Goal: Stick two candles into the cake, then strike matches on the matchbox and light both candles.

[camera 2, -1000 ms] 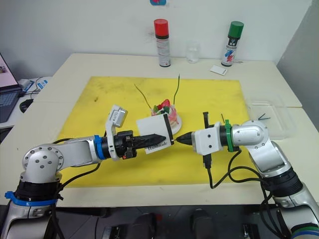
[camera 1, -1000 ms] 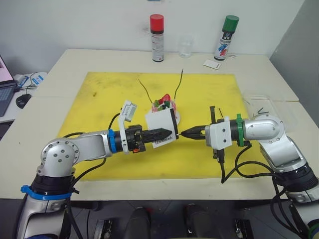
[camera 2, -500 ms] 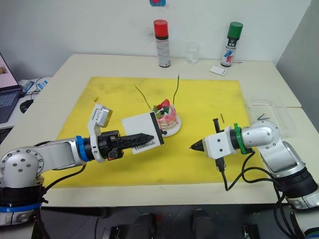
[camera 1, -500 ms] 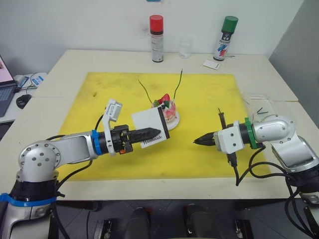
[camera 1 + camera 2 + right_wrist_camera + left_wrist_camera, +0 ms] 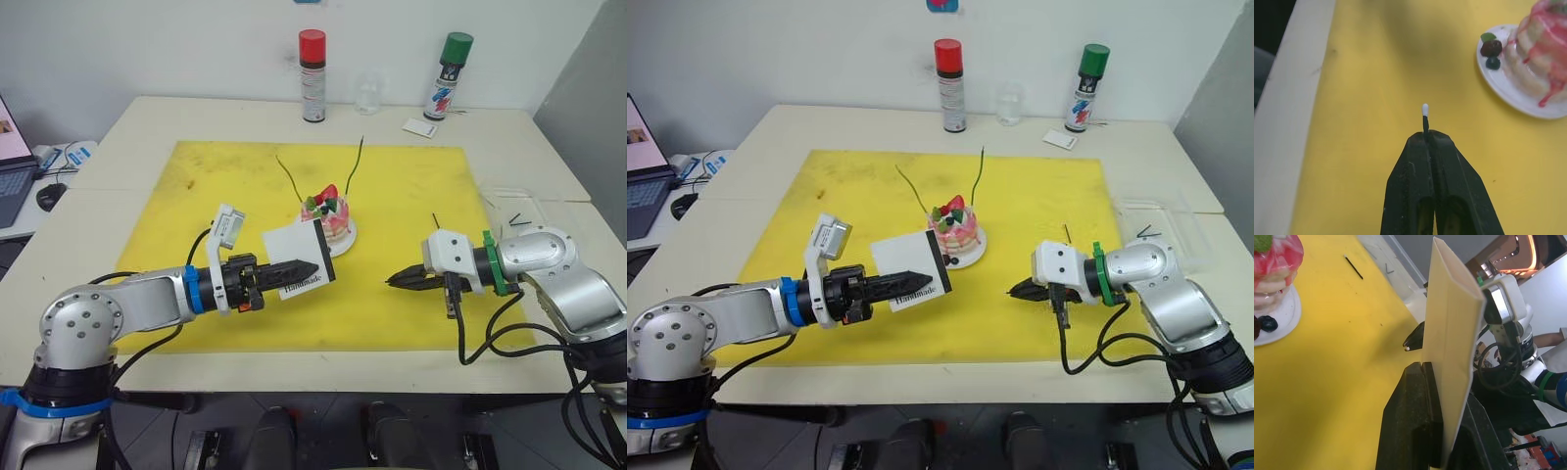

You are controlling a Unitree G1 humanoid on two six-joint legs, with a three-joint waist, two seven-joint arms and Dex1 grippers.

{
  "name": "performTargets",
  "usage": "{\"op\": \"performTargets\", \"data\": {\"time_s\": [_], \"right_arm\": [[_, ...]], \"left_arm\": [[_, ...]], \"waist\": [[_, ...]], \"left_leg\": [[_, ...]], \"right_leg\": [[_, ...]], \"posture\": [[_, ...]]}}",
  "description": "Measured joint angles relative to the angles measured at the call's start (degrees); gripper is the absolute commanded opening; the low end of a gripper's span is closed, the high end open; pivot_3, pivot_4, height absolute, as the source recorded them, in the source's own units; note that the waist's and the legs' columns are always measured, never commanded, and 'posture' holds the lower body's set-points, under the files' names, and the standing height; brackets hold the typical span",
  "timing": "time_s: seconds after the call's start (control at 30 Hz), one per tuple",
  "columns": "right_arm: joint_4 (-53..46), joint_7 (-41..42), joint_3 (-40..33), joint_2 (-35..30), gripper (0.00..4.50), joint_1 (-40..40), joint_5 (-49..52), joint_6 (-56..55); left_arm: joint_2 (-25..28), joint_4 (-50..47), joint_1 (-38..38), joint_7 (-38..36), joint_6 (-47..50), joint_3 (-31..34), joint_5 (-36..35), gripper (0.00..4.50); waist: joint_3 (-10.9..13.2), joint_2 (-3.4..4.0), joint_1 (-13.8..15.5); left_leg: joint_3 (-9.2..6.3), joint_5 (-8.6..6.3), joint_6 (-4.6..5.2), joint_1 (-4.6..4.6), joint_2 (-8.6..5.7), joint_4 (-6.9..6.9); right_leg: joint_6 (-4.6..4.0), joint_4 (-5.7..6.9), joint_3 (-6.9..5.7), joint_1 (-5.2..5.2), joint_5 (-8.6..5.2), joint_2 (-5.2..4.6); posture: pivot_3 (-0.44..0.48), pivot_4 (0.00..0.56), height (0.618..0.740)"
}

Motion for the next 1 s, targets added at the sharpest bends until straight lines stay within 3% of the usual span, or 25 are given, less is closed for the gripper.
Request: {"op": "performTargets", "data": {"time_s": [0.23,0.67,0.9,1.0], "right_arm": [[6.0,-1.1,4.3,3.4,0.02,-5.0,0.7,15.3],[10.3,-2.0,4.2,4.7,4.47,-6.6,0.6,15.3],[6.6,-1.4,-4.9,6.5,4.49,3.3,4.8,1.0],[8.8,-1.2,-5.2,10.1,3.90,6.7,4.2,-9.9]], "left_arm": [[-0.1,-0.5,-0.2,0.0,0.0,-0.3,0.6,0.00],[-1.0,-0.6,-0.4,0.2,-0.6,-0.3,1.0,0.00],[-0.8,-0.9,0.4,0.2,-0.7,-0.3,1.0,0.00],[-0.8,-1.0,0.4,0.3,-0.8,-0.3,0.9,0.00]], "waist": [[0.0,0.00,-0.1],[0.0,0.00,-0.1],[0.0,0.00,0.0],[0.0,0.00,-0.3]], "left_leg": [[0.02,0.00,0.00,0.00,0.00,0.01],[0.01,0.00,0.00,-0.11,-0.01,0.00],[-0.01,-0.01,0.00,-0.13,0.00,-0.02],[0.00,0.00,0.01,-0.12,0.01,0.01]], "right_leg": [[0.01,0.01,0.02,-0.02,0.01,0.01],[0.03,-0.02,0.00,-0.09,0.01,0.01],[0.14,-0.02,-0.03,-0.09,0.05,0.02],[0.11,0.00,0.00,-0.09,0.04,0.04]], "posture": [[0.000,0.150,0.740],[0.000,0.150,0.740],[0.000,0.150,0.740],[0.000,0.150,0.740]]}}
